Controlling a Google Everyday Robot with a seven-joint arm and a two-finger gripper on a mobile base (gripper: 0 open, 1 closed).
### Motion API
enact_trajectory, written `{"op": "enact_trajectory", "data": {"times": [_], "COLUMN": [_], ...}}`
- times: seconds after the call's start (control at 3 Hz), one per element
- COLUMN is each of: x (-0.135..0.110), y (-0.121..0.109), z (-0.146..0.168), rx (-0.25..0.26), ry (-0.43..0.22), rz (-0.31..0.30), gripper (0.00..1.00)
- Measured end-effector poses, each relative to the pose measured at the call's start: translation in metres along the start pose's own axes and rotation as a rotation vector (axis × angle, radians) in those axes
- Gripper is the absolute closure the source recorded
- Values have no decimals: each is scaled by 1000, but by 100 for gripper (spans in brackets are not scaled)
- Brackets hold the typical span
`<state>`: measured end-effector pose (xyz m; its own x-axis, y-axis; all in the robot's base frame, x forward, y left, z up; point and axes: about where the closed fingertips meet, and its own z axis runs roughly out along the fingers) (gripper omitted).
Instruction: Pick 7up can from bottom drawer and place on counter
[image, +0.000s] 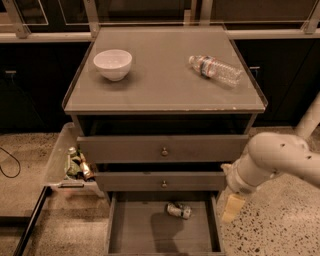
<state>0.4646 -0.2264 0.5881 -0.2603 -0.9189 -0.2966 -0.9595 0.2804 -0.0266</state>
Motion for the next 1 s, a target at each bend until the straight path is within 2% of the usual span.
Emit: {"op": "enact_trajectory", "data": {"times": [0.33,0.67,1.0], "x": [13,21,36], "y": [9,13,8], "z": [70,124,162], "rx": [-26,-31,-48], "ry": [-27,-54,-48], "rz": [-18,-40,-20], "gripper": [0,0,0]}}
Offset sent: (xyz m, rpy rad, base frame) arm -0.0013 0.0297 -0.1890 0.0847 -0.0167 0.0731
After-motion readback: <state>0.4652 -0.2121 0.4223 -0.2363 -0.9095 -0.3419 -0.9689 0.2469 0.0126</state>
